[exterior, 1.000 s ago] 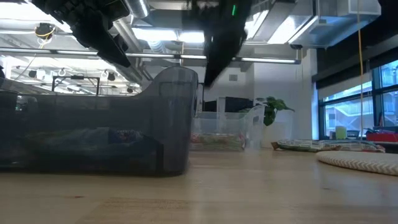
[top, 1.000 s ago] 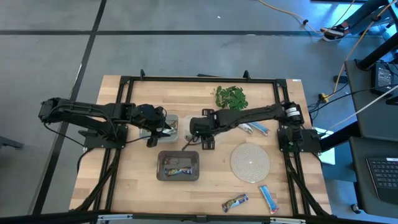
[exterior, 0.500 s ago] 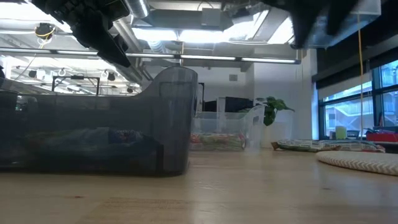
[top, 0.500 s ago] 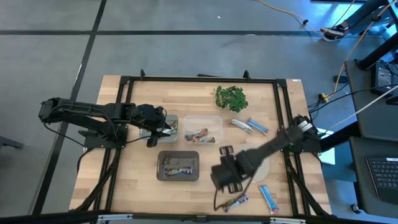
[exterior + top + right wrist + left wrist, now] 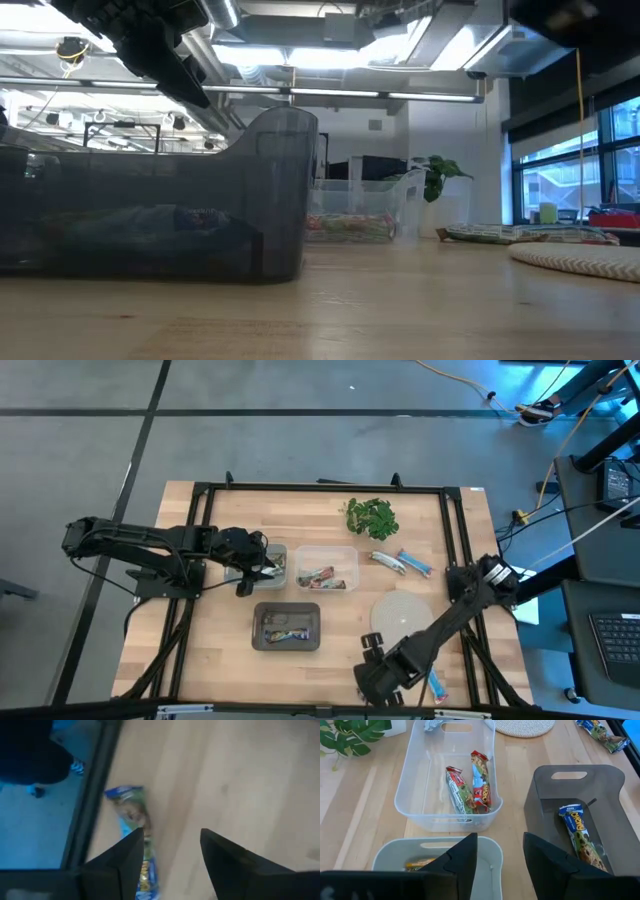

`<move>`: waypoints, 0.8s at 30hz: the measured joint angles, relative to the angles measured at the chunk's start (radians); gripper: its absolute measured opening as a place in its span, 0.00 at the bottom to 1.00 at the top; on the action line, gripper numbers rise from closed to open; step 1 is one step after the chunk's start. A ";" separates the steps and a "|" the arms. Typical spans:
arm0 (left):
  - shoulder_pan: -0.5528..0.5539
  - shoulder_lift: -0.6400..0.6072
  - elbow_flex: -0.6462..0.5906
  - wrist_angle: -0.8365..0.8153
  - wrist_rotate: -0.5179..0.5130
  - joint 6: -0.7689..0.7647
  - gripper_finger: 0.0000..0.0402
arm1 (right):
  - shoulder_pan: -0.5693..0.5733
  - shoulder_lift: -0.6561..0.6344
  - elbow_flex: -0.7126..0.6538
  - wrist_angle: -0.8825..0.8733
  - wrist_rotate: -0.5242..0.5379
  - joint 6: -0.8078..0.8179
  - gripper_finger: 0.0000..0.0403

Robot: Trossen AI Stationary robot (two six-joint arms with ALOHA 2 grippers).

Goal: Pick and place Granola Bars by type
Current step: Put the blue granola bar into the black transparent bin

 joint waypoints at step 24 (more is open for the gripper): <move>0.000 0.000 0.000 0.001 0.000 0.000 0.38 | 0.040 -0.002 -0.324 0.397 -0.095 0.133 0.49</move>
